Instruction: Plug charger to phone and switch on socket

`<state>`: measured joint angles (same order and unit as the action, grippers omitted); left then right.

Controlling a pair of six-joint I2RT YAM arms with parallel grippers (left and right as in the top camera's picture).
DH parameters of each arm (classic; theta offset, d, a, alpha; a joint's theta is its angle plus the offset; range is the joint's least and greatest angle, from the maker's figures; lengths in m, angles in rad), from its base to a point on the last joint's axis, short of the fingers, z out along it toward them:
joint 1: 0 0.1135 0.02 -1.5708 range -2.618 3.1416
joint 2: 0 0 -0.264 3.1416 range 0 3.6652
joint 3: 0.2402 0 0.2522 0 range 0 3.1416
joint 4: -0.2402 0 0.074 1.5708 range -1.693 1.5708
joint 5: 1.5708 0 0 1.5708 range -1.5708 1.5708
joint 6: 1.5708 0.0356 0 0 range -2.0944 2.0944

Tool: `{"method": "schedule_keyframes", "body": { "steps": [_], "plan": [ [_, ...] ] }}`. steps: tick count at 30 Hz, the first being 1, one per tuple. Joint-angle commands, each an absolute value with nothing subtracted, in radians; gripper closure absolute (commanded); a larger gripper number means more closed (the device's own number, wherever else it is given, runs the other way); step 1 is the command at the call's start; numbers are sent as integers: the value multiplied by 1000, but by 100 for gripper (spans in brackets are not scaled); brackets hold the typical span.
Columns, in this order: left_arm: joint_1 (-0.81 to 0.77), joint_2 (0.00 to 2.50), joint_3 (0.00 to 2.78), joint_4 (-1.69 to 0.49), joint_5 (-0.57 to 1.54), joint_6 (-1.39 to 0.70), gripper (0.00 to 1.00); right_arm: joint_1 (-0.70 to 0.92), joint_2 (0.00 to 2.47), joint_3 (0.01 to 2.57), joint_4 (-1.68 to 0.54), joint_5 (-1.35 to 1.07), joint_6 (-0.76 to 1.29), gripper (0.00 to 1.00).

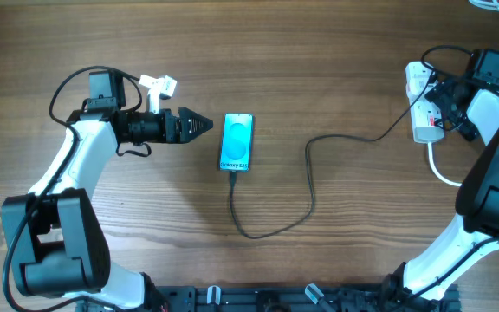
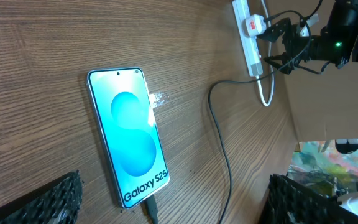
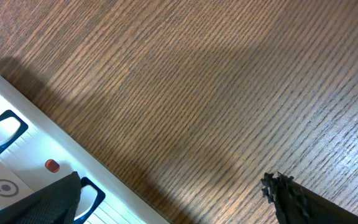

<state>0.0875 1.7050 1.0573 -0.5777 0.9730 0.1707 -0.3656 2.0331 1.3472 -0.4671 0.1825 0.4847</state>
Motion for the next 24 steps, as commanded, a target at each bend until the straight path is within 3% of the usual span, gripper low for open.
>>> {"method": "schedule_keyframes", "body": {
  "steps": [1,24],
  "plan": [
    [89,1697,1056,-575,974,173,0,-340,2091,1326,-507,72,444,0],
    [89,1697,1056,-575,974,173,0,-340,2091,1326,-520,50,445,0]
  ]
}}
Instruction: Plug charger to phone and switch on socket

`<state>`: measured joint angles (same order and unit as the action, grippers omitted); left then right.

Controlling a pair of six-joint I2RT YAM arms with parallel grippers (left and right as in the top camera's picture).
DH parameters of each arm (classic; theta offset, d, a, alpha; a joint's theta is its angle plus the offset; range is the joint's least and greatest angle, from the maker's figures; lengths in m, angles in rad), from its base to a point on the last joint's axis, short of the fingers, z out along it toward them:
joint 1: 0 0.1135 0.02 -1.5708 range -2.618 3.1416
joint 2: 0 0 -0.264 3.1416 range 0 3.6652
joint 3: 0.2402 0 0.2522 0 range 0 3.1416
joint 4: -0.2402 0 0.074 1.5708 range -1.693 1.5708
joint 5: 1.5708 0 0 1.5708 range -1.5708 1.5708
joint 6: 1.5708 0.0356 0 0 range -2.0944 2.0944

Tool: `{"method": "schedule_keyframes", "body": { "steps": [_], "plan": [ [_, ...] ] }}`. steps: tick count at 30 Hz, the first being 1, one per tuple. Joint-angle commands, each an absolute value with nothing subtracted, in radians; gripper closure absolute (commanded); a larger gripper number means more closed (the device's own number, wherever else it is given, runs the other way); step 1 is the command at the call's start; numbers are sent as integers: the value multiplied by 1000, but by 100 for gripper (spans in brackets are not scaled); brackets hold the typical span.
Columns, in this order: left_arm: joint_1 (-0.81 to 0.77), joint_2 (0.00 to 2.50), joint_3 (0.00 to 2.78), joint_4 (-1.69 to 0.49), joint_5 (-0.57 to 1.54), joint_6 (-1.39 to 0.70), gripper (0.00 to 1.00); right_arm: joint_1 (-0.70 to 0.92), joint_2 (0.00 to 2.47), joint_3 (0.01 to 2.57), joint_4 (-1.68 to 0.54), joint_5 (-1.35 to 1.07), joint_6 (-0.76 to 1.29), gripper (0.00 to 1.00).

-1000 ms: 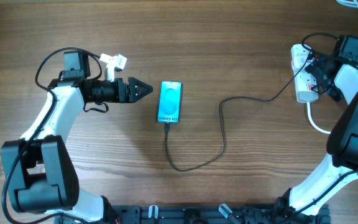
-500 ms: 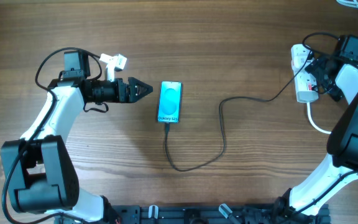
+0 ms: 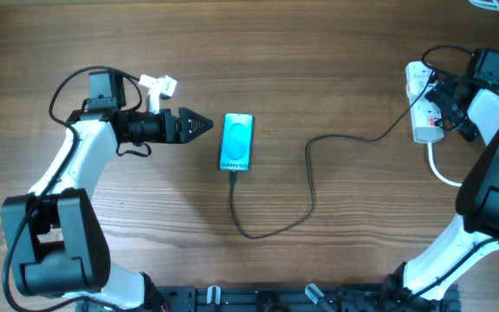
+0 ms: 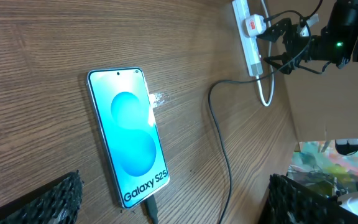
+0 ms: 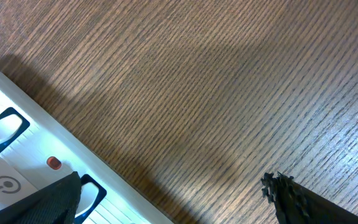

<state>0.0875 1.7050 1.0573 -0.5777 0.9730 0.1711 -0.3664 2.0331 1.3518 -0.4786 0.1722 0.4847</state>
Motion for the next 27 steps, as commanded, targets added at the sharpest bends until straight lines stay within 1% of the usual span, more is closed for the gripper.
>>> {"method": "schedule_keyframes", "body": {
  "steps": [1,27],
  "plan": [
    [89,1697,1056,-575,974,173,0,-340,2091,1326,-521,50,445,0],
    [89,1697,1056,-575,974,173,0,-340,2091,1326,-527,13,445,0]
  ]
}}
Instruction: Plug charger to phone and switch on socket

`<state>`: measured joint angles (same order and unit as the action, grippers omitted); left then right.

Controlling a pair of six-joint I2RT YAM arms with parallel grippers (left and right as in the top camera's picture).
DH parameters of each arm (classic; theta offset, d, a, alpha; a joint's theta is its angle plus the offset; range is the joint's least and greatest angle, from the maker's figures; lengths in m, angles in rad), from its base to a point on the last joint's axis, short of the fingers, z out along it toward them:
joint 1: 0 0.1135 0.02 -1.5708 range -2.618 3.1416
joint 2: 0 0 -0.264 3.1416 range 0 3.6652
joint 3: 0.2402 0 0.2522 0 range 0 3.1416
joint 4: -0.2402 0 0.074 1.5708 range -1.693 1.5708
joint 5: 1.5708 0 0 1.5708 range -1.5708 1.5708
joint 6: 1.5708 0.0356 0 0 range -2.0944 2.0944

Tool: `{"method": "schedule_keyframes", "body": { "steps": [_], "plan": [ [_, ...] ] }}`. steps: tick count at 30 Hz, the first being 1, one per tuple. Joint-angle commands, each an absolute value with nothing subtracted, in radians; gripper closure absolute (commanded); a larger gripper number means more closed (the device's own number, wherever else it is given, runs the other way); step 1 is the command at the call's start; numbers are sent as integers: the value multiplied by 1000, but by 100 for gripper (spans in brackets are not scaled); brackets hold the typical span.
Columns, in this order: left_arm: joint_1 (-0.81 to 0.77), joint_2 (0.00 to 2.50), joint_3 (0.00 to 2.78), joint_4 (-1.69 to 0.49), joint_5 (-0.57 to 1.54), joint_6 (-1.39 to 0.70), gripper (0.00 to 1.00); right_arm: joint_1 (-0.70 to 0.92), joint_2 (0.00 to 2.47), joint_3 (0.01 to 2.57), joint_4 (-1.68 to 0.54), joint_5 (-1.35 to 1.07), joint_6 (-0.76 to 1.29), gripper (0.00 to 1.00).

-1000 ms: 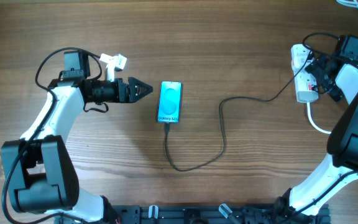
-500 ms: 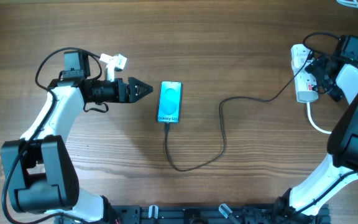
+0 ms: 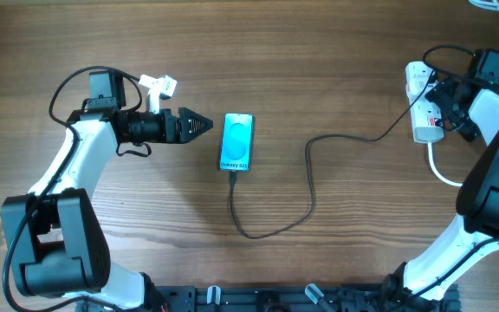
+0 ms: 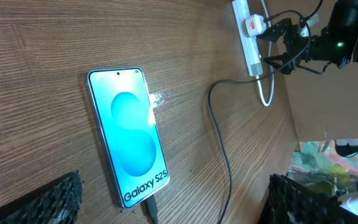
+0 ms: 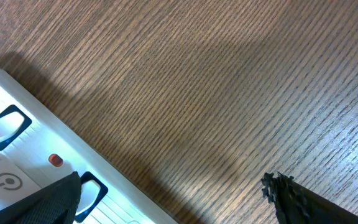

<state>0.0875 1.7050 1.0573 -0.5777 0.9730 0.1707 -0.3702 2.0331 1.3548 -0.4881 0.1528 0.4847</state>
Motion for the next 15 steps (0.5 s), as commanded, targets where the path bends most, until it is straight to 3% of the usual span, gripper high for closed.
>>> {"method": "schedule_keyframes", "body": {
  "steps": [1,15],
  "plan": [
    [89,1697,1056,-575,974,173,0,-340,2091,1326,-528,13,445,0],
    [89,1697,1056,-575,974,173,0,-340,2091,1326,-529,-2,445,0]
  ]
}}
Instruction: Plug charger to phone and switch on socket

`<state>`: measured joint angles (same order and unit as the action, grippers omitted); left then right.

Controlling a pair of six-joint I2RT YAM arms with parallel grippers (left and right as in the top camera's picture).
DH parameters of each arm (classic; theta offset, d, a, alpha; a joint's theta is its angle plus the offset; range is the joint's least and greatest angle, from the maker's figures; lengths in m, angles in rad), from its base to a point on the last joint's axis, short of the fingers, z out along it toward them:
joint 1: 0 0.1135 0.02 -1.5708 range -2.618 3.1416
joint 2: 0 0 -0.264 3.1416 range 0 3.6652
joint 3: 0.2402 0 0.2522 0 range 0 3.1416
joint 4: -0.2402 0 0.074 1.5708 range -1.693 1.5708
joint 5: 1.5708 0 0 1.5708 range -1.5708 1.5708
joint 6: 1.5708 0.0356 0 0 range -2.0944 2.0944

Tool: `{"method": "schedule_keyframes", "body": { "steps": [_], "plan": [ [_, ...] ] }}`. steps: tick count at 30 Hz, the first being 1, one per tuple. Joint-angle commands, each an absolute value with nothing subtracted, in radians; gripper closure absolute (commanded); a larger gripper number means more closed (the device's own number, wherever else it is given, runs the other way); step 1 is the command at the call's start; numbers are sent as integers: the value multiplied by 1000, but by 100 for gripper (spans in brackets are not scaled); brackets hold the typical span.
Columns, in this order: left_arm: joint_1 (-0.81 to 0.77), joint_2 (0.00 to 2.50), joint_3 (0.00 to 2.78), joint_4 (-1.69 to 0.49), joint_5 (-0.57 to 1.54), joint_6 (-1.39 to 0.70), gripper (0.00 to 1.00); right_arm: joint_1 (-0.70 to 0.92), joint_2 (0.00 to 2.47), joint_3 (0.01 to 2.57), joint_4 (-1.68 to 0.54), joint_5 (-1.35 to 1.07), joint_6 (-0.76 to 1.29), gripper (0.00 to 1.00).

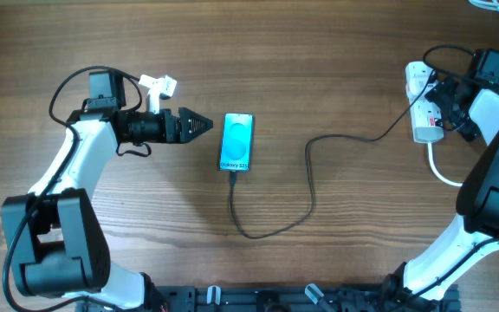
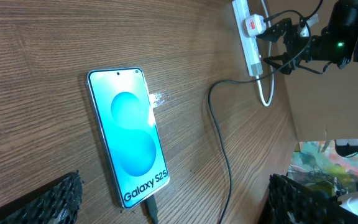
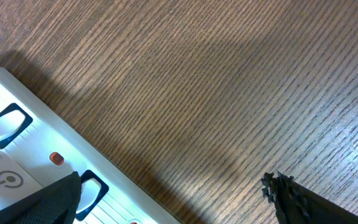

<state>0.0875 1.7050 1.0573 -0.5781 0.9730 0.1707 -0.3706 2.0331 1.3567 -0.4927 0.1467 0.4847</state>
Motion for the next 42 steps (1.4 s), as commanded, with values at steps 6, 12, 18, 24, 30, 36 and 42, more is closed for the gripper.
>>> {"method": "schedule_keyframes", "body": {
  "steps": [6,12,18,24,30,36,42],
  "plan": [
    [89,1697,1056,-575,974,173,0,-340,2091,1326,-532,-2,445,0],
    [89,1697,1056,-575,974,173,0,-340,2091,1326,-535,-2,445,0],
    [89,1697,1056,-575,974,173,0,-340,2091,1326,-537,22,396,0],
    [89,1697,1056,-575,974,173,0,-340,2091,1326,-557,39,392,0],
    [89,1697,1056,-575,974,173,0,-340,2091,1326,-590,-33,286,0],
    [89,1697,1056,-575,974,173,0,-340,2091,1326,-654,-18,269,0],
    [89,1697,1056,-575,974,173,0,-340,2091,1326,-690,22,268,1]
  ]
}}
